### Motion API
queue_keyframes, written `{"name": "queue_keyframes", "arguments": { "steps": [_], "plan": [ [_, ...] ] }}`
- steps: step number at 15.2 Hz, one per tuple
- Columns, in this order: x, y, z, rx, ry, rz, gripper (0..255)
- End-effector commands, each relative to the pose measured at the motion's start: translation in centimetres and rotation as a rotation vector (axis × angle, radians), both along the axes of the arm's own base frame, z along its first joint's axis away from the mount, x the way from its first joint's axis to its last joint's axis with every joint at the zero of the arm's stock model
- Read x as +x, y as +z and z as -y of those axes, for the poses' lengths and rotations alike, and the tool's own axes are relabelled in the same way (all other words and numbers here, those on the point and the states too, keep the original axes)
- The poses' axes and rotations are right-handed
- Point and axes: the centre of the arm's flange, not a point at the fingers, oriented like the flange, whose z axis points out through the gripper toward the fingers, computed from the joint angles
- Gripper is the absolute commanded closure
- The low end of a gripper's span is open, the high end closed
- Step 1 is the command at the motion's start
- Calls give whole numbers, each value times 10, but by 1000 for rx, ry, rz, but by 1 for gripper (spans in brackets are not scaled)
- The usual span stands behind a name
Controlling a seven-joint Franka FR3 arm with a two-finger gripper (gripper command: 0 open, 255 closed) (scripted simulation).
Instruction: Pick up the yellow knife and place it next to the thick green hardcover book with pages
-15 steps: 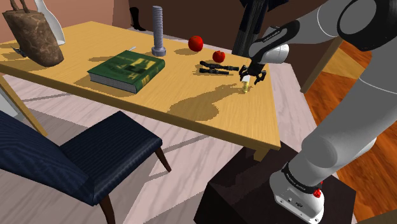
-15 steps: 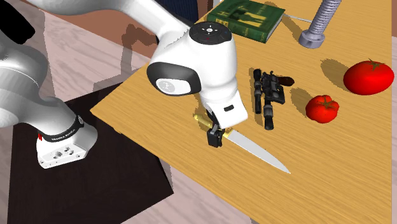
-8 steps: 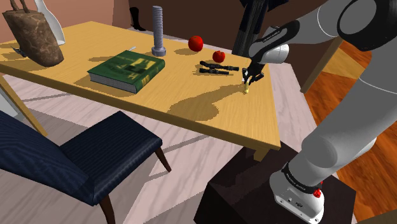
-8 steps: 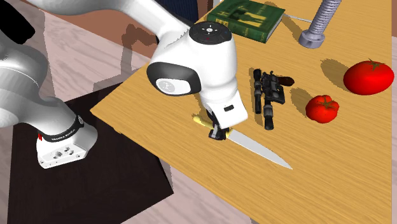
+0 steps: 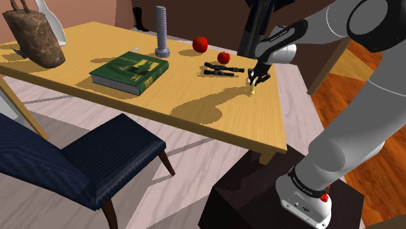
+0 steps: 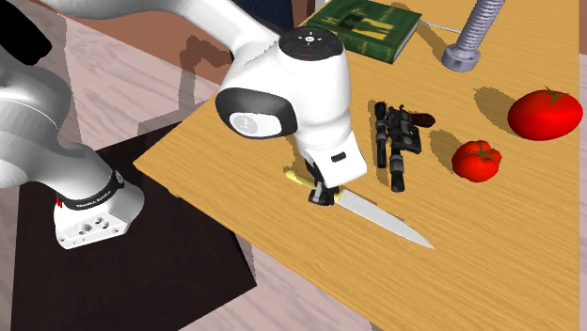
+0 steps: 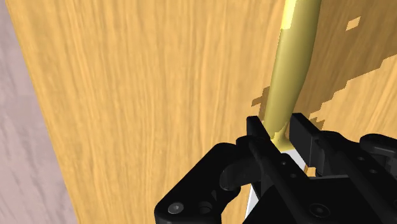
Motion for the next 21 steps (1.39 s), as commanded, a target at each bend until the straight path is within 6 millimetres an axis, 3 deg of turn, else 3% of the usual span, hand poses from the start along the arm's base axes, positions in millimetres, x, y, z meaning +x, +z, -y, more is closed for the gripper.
{"name": "queue_keyframes", "arguments": {
  "steps": [1, 21],
  "plan": [
    [0, 9, 0, 0, 0, 0, 255],
    [0, 115, 0, 0, 0, 0, 255]
  ]
}}
